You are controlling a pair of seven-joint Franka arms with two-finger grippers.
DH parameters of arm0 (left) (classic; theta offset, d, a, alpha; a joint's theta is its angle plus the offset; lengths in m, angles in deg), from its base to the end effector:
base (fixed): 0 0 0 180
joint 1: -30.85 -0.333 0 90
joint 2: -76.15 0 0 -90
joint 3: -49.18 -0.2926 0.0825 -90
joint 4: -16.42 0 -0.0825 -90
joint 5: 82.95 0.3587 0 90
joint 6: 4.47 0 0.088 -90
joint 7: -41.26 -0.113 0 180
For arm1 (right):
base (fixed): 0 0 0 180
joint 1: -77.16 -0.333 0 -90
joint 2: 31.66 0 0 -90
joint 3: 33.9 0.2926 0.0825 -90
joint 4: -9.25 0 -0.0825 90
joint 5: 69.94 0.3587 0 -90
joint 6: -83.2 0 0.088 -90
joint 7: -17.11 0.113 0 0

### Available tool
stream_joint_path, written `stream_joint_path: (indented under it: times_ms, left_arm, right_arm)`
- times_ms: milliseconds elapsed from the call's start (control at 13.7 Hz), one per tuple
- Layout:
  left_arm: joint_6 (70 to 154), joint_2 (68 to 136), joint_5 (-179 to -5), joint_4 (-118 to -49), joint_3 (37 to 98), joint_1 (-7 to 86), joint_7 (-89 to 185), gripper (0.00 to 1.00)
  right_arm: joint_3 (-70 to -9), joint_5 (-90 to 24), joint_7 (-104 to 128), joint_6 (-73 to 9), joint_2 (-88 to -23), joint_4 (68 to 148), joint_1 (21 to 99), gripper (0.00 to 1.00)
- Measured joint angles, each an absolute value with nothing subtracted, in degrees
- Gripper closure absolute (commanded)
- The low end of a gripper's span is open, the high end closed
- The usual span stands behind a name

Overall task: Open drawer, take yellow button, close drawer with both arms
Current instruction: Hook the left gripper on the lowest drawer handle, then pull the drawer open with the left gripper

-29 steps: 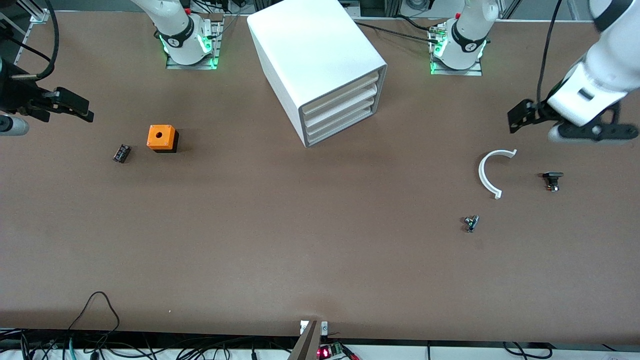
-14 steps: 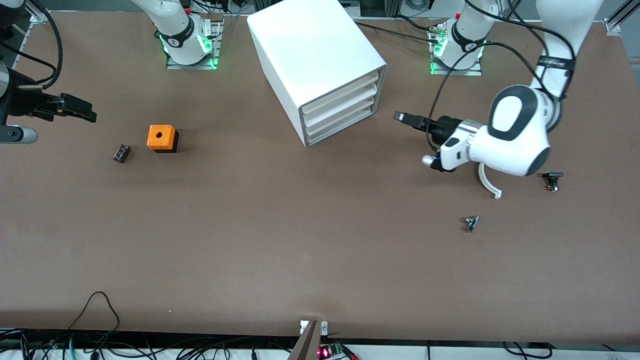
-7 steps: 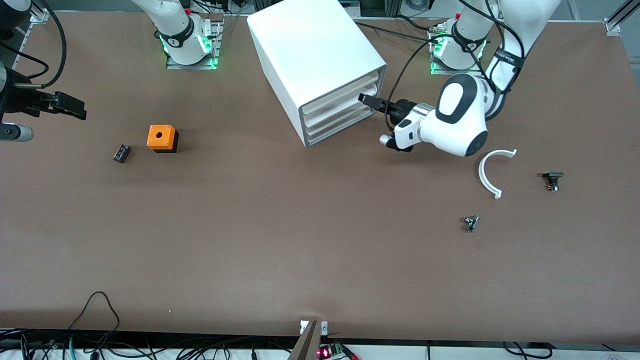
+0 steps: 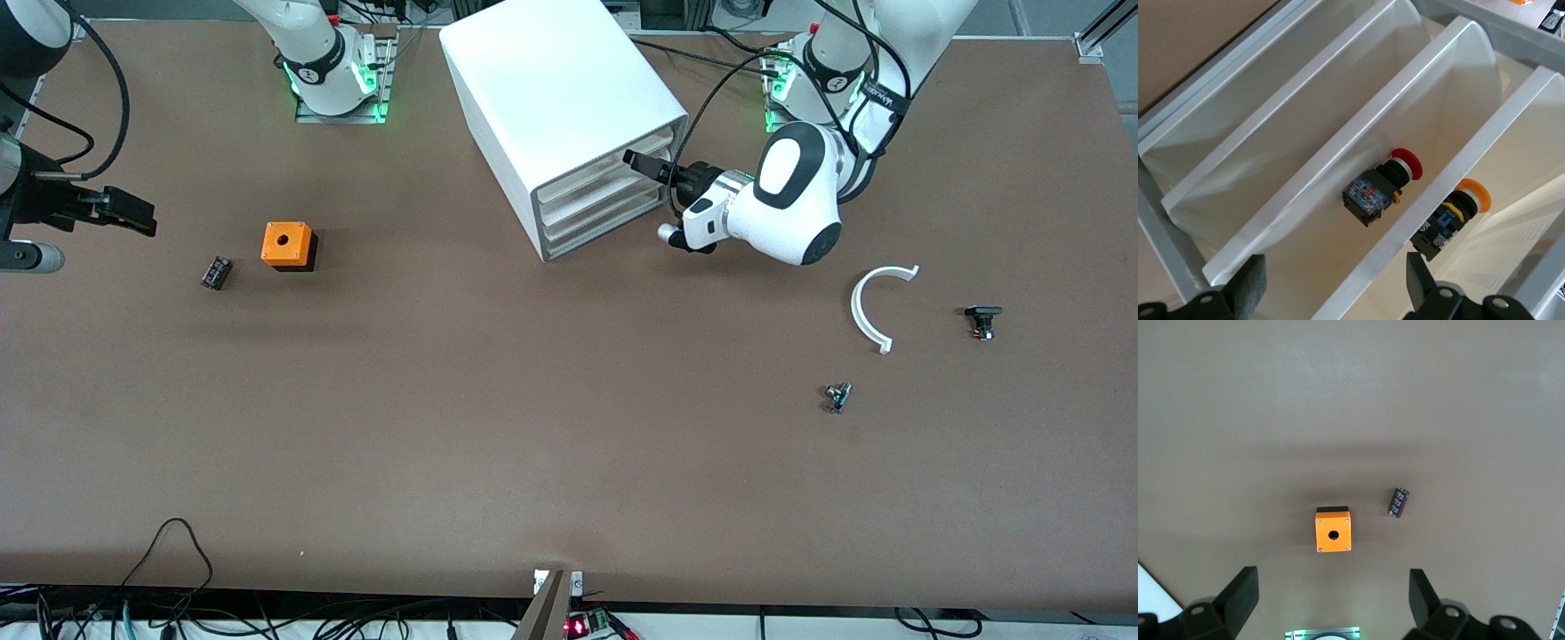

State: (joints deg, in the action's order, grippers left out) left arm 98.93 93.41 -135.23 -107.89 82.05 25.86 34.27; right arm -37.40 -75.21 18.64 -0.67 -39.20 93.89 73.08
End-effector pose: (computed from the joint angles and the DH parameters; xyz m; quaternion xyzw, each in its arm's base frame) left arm 0.3954 -0.2904 0.2711 0.8458 -0.0417 -0.3633 0.3884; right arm 0.5525 -0.0035 0.5572 0.9961 -0.0099 -0.0713 0.0513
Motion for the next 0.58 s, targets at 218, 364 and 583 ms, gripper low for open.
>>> stream_joint_path:
  times_ms: [218,364,583]
  left_arm:
    - [98.95,93.41,-135.28,-108.14,82.82,25.86,34.27,1.00]
    - [98.91,93.21,-136.32,-108.13,82.89,25.84,34.27,1.00]
    - [98.83,92.87,-136.64,-108.06,82.76,25.37,33.30,1.00]
  right_arm:
    - [-37.16,-75.24,18.25,-0.40,-39.22,93.89,73.00,0.00]
    - [-35.32,-75.24,18.25,-0.42,-39.12,93.85,72.58,0.00]
    - [-33.72,-75.30,18.32,-0.51,-38.98,93.85,71.29,0.00]
